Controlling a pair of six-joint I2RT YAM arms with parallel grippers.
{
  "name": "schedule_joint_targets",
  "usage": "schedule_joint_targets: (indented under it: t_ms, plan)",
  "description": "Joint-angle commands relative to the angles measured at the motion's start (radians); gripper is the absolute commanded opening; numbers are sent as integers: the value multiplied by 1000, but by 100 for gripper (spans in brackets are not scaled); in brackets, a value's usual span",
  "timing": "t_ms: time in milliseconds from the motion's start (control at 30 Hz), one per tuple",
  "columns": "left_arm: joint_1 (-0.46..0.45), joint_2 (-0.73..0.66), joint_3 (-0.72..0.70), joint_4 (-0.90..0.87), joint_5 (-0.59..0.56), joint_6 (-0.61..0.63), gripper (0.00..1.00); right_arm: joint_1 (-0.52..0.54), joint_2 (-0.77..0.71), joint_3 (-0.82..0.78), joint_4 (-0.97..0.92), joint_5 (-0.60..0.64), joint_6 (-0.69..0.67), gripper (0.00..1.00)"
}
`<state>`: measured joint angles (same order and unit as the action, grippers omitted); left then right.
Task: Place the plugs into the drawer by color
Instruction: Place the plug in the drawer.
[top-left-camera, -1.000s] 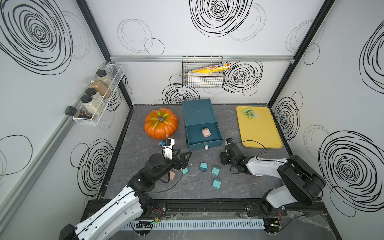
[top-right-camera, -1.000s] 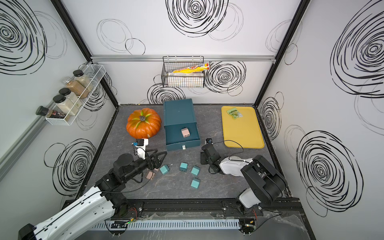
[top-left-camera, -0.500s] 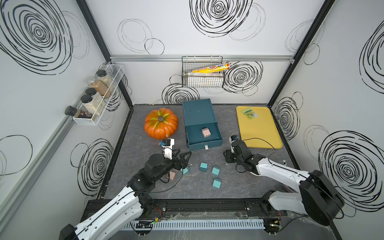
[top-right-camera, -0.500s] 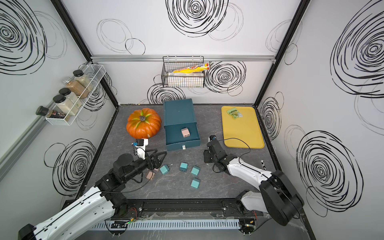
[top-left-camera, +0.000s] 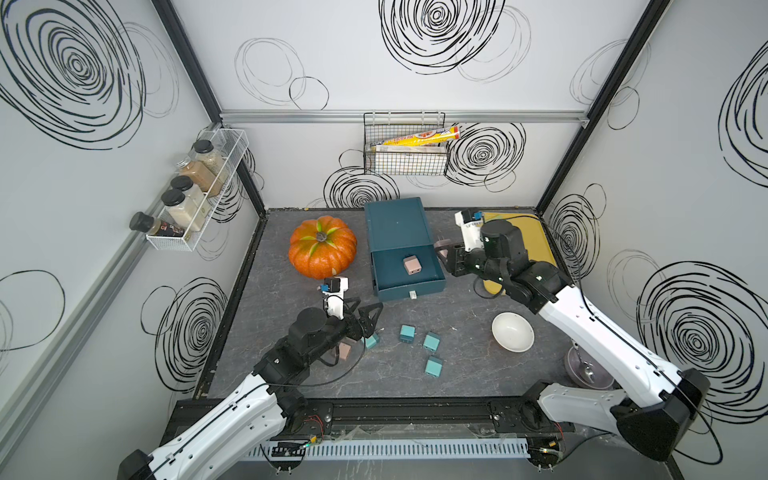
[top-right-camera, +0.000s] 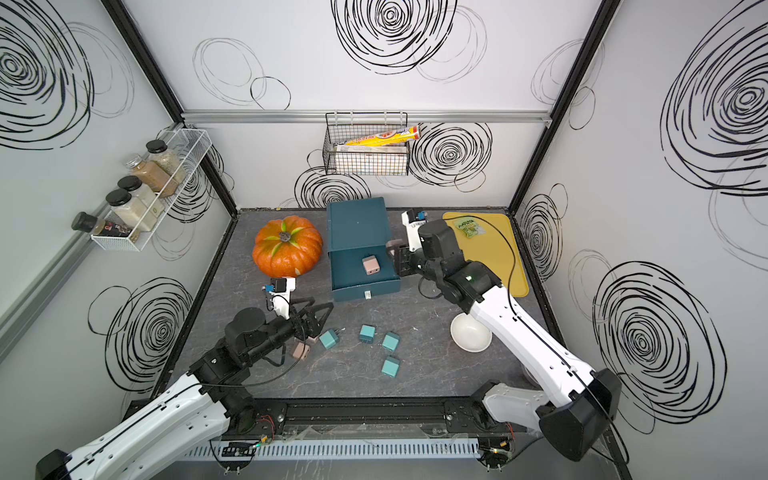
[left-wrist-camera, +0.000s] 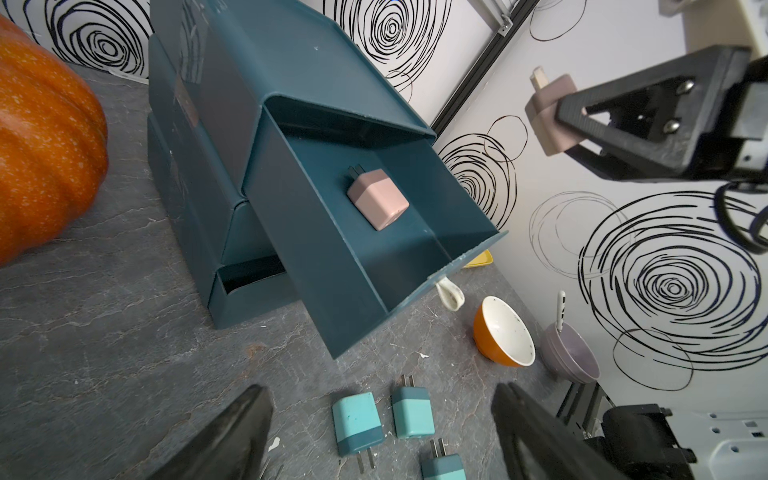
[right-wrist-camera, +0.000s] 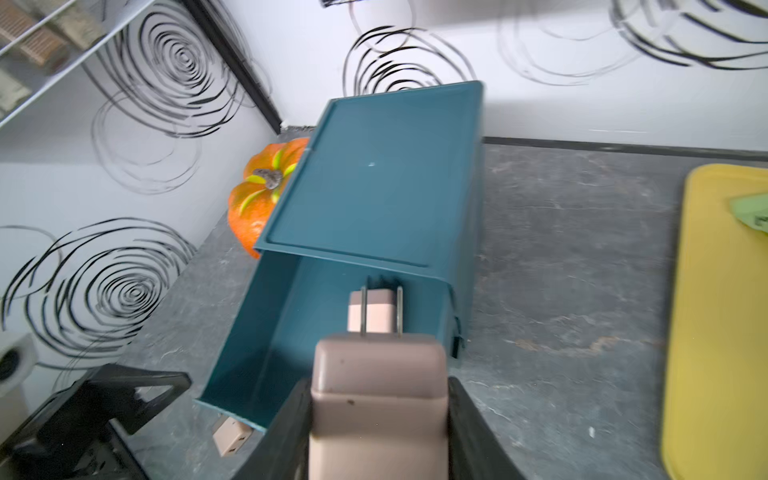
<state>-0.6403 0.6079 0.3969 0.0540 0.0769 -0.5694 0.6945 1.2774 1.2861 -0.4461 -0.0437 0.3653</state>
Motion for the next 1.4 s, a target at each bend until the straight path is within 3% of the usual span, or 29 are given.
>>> schedule_joint_targets:
  t_ms: [0, 400, 600, 800, 967, 1167, 1367]
  plan:
    - [-1, -3, 3, 43, -6, 2, 90, 64, 121, 61, -94, -23, -12, 16]
    - [-1, 29, 5, 49, -5, 5, 90, 69, 354, 169, -186, -2, -44, 18]
    - [0, 20, 6, 43, -10, 6, 90, 69, 420, 230, -219, 9, -55, 25]
    - [0, 19, 7, 43, -8, 6, 90, 91, 455, 281, -271, 71, -59, 25]
    - [-1, 20, 7, 43, -5, 4, 91, 112, 463, 311, -307, 155, -54, 37]
    - [-1, 14, 7, 43, -4, 5, 91, 112, 465, 322, -317, 148, -58, 55]
    - [-1, 19, 7, 41, -6, 3, 91, 114, 443, 328, -300, 131, -68, 62]
